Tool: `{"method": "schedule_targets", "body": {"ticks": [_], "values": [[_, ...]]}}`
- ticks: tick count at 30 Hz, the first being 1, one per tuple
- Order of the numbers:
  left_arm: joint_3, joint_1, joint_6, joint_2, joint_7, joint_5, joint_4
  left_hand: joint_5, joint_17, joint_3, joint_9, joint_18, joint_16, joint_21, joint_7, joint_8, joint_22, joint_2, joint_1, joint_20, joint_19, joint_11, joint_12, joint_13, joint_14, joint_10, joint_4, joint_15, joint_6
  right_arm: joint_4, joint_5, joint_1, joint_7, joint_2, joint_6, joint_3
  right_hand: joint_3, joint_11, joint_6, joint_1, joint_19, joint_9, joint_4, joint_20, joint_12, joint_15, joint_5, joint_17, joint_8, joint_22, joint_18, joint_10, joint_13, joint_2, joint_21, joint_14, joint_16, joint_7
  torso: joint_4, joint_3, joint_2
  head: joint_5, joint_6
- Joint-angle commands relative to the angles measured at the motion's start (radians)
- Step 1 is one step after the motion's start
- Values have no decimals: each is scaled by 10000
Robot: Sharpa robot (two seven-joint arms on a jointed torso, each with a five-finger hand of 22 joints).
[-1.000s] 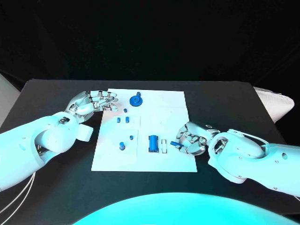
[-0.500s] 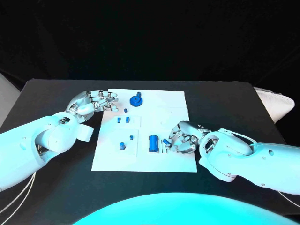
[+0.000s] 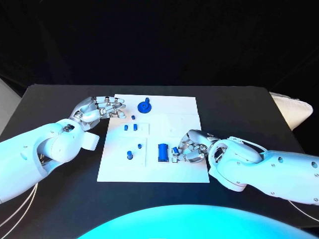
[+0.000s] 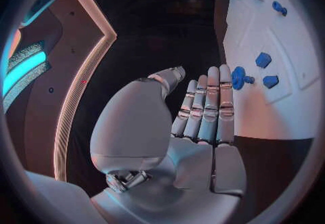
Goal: Assemble the parts on the task board
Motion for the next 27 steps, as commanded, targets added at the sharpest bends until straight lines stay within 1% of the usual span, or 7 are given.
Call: {"method": "schedule_targets", "body": {"ticks": [1, 2, 3, 12, 20, 24, 27], "values": [[8, 0, 180, 21, 53, 32, 30, 28, 29, 30, -14, -128, -56, -63, 355, 63, -24, 61, -14, 44, 0, 19, 74, 9, -55, -79, 59, 8, -57, -8, 62, -16, -164, 45, 297, -2, -123, -1, -57, -202, 864, -22, -18, -16, 36, -32, -292, 2634, -42, 2370, -108, 966, 2551, 1, -39, 1062, 60, 15, 2, -3, 1, -48, 1], [8, 0, 183, 21, 53, 32, 30, 28, 29, 31, -14, -129, -56, -64, 354, 64, -24, 62, -13, 45, 0, 18, 75, 9, -55, -78, 59, 8, -56, -11, 64, -17, -169, 50, 304, -2, -148, 0, -57, -245, 863, -22, -19, -14, 36, -31, -418, 2634, -43, 2368, -106, 966, 2551, 12, -48, 1062, 60, 16, 2, 0, 2, -48, 1], [8, 0, 187, 21, 53, 32, 31, 29, 30, 32, -13, -129, -58, -66, 350, 67, -25, 63, -12, 45, -1, 17, 76, 9, -58, -79, 59, 9, -53, -18, 67, -18, -178, 60, 310, -2, -222, 2, -54, -344, 863, -23, -17, -11, 35, -28, -731, 2634, -46, 2368, -106, 965, 2551, 47, -51, 1062, 60, 18, 8, -1, 2, -64, 1], [8, 0, 197, 12, 51, 32, 25, 29, 30, 35, -13, -131, -73, -78, 345, 77, -32, 62, -10, 48, -10, 15, 77, 7, -78, -85, 63, 12, -47, -2, 71, -21, -130, 106, 173, -2, -324, 7, -36, -549, 866, -28, 5, -7, 60, -25, -904, 2634, -49, 2374, -109, 978, 2564, 152, -36, 1062, 60, 22, 0, 1, 5, -22, 1], [8, 0, 209, 2, 41, 32, 15, 29, 32, 35, -14, -133, -85, -92, 344, 83, -40, 62, -15, 51, -18, 16, 78, 5, -94, -92, 71, 15, -46, 36, 83, -23, -110, 91, 81, -2, -349, -2, 2, -721, 876, -27, 11, -9, 114, -31, -906, 2634, -37, 2389, -119, 1003, 2590, 303, 23, 1062, 60, 9, -2, 3, 6, -14, 1], [8, 0, 222, 1, 30, 33, 11, 28, 33, 35, -15, -134, -90, -97, 345, 86, -43, 62, -19, 52, -20, 16, 79, 5, -99, -94, 76, 16, -46, 52, 88, -23, -142, 72, 77, -2, -300, -16, 23, -848, 883, -26, 3, -15, 150, -41, -744, 2634, -32, 2398, -124, 1020, 2608, 452, 53, 1062, 60, -6, -4, 0, 4, -11, 1], [7, 0, 227, 1, 24, 33, 8, 28, 35, 34, -16, -135, -95, -104, 346, 89, -48, 65, -28, 54, -23, 18, 81, 4, -104, -96, 87, 19, -47, 64, 84, -23, -169, 64, 55, -2, -254, -25, 41, -921, 882, -23, -5, -21, 193, -48, -623, 2634, -24, 2397, -123, 1040, 2629, 522, 46, 1062, 60, -17, -7, 6, 0, -9, 1]]}}
